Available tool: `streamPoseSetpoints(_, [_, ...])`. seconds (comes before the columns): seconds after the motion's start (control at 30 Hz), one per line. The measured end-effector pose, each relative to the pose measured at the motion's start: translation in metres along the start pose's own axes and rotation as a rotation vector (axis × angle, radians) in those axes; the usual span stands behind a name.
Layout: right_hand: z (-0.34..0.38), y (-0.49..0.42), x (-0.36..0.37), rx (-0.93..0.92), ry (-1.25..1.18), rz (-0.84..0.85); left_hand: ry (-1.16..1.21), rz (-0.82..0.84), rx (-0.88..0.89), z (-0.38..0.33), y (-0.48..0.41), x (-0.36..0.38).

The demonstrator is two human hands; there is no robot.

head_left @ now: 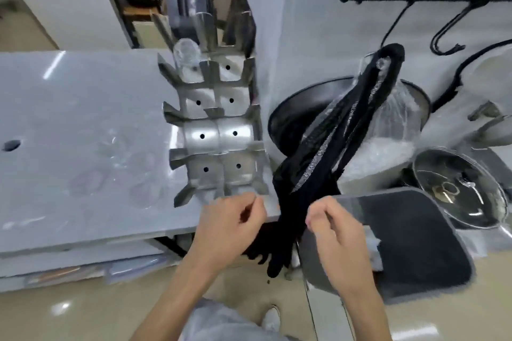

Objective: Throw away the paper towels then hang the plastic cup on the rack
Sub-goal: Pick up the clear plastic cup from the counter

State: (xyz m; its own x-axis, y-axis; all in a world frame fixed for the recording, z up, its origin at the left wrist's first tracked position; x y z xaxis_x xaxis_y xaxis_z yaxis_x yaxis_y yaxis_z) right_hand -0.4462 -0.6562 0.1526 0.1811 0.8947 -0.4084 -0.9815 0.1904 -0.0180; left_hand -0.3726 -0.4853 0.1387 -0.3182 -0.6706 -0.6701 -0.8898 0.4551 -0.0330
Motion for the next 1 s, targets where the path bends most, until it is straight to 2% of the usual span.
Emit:
streamPoseSetpoints(0.2, [0.038, -0.052, 0.136, 0.024, 0.101, 0.292, 0.041, -0.249, -0.320, 0.126, 0.029, -0.117])
streamPoseSetpoints(0.4, [0.106, -0.103, 0.280, -0.098, 0.080, 0.373, 0.131, -0.377, -0.475, 0.257, 0.060, -0.236])
streamPoseSetpoints(0.5, [0.125, -0.127, 0.342, -0.139, 0.234, 0.415, 0.160, -0.401, -0.573, 0.311, 0.064, -0.276])
streamPoseSetpoints(0.57, [0.127, -0.145, 0.371, -0.123, 0.393, 0.386, 0.209, -0.403, -0.593, 0.338, 0.061, -0.293])
streamPoseSetpoints(0.67, [0.117, -0.167, 0.396, -0.006, 0.552, 0.377, 0.184, -0.353, -0.569, 0.365, 0.051, -0.301])
streamPoseSetpoints(0.8, [0.096, -0.186, 0.427, 0.031, 0.501, 0.419, 0.054, -0.307, -0.468, 0.381, 0.027, -0.299])
streamPoseSetpoints(0.83, [0.092, -0.190, 0.439, 0.038, 0.474, 0.451, 0.016, -0.246, -0.467, 0.384, 0.020, -0.300])
streamPoseSetpoints(0.93, [0.079, -0.202, 0.480, 0.100, 0.394, 0.641, -0.139, 0.088, -0.449, 0.405, 0.001, -0.291])
streamPoseSetpoints(1.0, [0.073, -0.207, 0.504, 0.095, 0.345, 0.731, -0.119, 0.193, -0.395, 0.412, -0.009, -0.281])
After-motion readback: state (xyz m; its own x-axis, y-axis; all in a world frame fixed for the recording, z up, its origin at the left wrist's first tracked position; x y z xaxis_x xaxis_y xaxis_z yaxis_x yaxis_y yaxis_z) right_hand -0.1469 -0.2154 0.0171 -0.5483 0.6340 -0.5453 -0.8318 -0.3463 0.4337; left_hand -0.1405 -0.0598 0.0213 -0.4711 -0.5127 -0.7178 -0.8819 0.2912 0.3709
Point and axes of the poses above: each hand's wrist, its own y-axis away from the middle knuckle, its own x-axis out of the palm, z = x × y, the point moved 3 cm from there along -y, towards the middle knuckle, and after that the axes turned 8 degrees about z, right-handed, at the moved point
